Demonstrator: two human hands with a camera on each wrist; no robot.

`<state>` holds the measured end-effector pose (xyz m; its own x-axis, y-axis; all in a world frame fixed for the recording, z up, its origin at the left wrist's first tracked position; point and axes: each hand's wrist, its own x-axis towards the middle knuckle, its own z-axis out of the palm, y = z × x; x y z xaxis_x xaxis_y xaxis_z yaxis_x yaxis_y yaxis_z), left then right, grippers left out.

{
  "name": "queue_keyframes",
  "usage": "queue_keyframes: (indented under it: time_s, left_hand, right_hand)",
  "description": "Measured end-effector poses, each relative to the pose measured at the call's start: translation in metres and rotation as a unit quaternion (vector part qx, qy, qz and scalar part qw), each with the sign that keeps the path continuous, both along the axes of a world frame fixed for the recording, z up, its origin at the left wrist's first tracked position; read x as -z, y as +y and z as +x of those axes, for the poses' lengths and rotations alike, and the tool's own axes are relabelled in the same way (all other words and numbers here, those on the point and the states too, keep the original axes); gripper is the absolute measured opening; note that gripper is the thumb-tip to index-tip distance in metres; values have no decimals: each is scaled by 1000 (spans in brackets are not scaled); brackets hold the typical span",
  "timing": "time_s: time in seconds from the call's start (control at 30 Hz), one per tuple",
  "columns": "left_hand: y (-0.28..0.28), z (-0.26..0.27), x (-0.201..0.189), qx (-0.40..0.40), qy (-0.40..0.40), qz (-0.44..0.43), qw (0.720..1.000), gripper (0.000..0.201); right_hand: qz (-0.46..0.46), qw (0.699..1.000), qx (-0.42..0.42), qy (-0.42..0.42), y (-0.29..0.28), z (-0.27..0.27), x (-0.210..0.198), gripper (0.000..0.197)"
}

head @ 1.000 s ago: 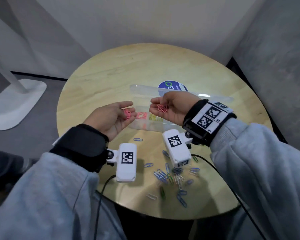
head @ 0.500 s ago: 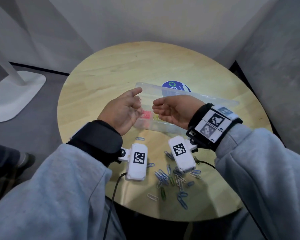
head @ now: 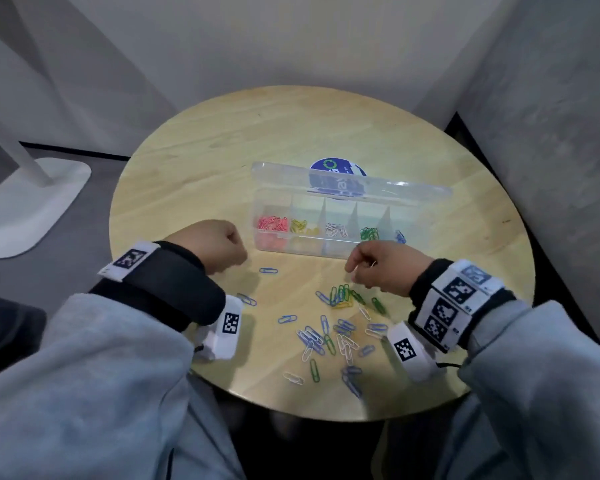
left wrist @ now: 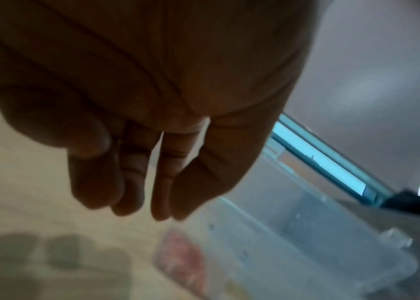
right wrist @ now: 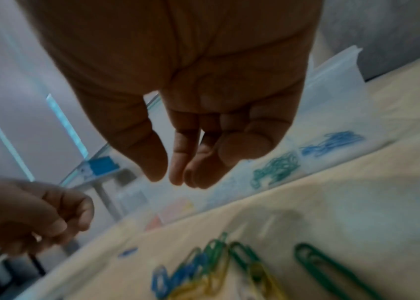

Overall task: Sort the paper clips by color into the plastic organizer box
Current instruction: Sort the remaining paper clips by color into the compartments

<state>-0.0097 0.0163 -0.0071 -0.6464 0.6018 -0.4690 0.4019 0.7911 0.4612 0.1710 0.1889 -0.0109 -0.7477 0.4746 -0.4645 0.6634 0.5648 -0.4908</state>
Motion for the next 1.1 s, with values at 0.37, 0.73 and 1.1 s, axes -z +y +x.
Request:
queue_keyframes:
  time_s: [0.37,0.73,1.1]
  left_hand:
    - [-2,22,31,151,75,-161,973,14]
    - [1,18,18,132,43,-100,985,20]
    - [12,13,8,-80,-271,142,949,35]
  right_hand:
    - [133,977,-147,-84,-28,-27,31,14]
    - [101,983,-131,-77,-32,-25,32,14]
    - [-380,885,198,181,2,3,17,27]
